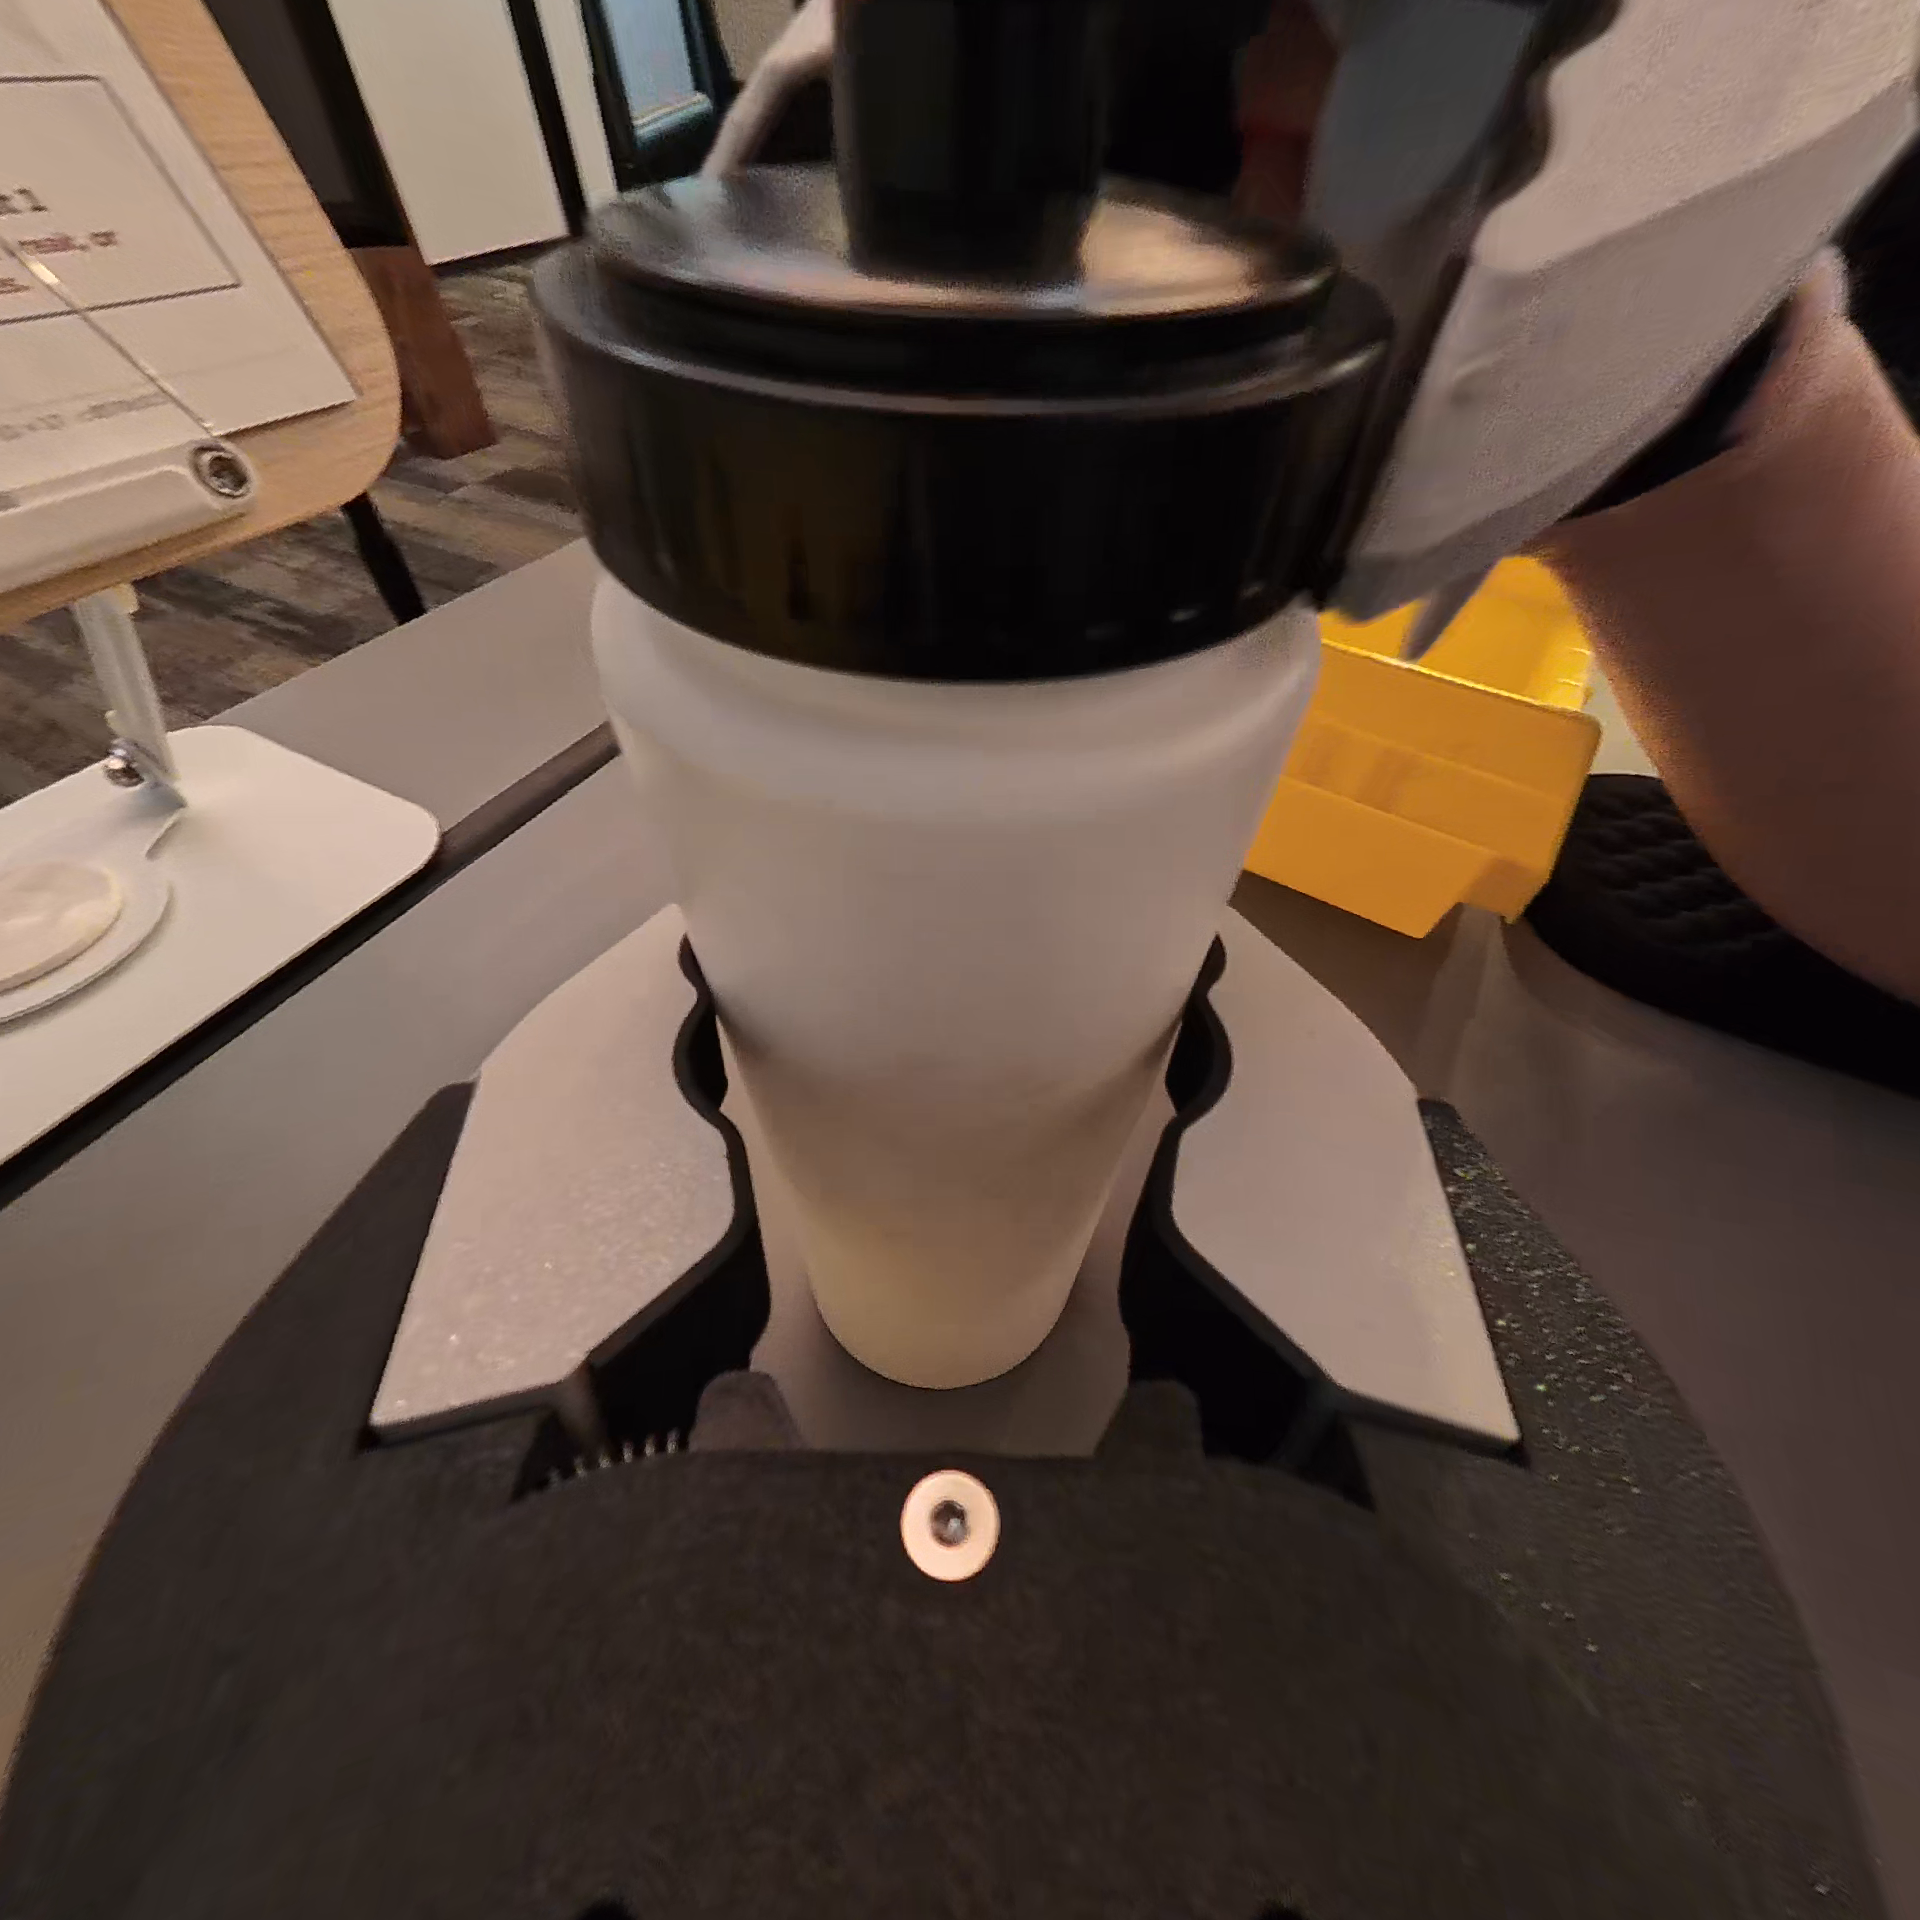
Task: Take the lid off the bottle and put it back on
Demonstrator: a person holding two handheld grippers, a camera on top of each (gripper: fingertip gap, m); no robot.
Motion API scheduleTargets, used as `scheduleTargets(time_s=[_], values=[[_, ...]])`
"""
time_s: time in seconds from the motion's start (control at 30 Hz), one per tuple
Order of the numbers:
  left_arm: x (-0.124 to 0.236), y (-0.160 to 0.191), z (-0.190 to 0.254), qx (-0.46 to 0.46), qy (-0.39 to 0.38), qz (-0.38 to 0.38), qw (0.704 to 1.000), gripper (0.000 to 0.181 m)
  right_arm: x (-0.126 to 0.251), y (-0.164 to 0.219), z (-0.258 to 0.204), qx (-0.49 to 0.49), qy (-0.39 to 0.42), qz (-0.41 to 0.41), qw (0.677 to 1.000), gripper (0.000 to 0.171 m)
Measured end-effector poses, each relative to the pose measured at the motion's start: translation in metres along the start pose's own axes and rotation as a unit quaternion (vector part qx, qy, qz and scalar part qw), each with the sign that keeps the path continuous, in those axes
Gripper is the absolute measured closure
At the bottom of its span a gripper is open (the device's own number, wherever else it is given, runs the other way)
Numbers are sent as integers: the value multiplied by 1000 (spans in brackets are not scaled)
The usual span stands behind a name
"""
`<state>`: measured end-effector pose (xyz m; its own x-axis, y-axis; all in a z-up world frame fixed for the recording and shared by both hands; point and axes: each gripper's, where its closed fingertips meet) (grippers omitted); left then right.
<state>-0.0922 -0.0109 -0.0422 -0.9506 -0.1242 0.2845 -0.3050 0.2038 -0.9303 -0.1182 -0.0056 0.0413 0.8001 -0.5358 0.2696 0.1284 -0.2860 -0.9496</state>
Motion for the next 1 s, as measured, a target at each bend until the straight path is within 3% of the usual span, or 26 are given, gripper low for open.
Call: scheduleTargets(time_s=[0.13, 0.33, 0.47, 0.67, 0.77, 0.9, 1.0], values=[[1, 2, -7, 10, -27, -12, 1000, 96, -7, -2, 0, -2, 21, 5, 1000, 102], [8, 11, -31, 41, -135, -56, 988, 96, -22, -8, 13, -64, 139, 50, 987, 102], [9, 12, -32, 45, -141, -61, 987, 96, -24, -9, 14, -52, 201, 63, 976, 102], [7, 8, -20, 23, -62, -40, 997, 96, -7, -18, 3, -46, 65, 53, 995, 97], [5, 5, -10, 10, -22, -30, 999, 96, -4, -9, 1, -38, 17, 29, 999, 105], [5, 4, -9, 12, -18, -26, 999, 96, -8, -7, -1, -14, 22, 27, 999, 104], [5, 8, -21, 27, -76, -43, 996, 96, -13, -9, 6, -50, 63, 42, 996, 103]])
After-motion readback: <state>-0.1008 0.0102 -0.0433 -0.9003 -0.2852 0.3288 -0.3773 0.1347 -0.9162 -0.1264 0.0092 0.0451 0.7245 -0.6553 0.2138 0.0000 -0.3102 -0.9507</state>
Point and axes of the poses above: each gripper's, where its closed fingertips meet, x back along the fingers, y out of its underside, z = x × y across the jaws, and after that the axes turned 15 degrees about -x, right-handed
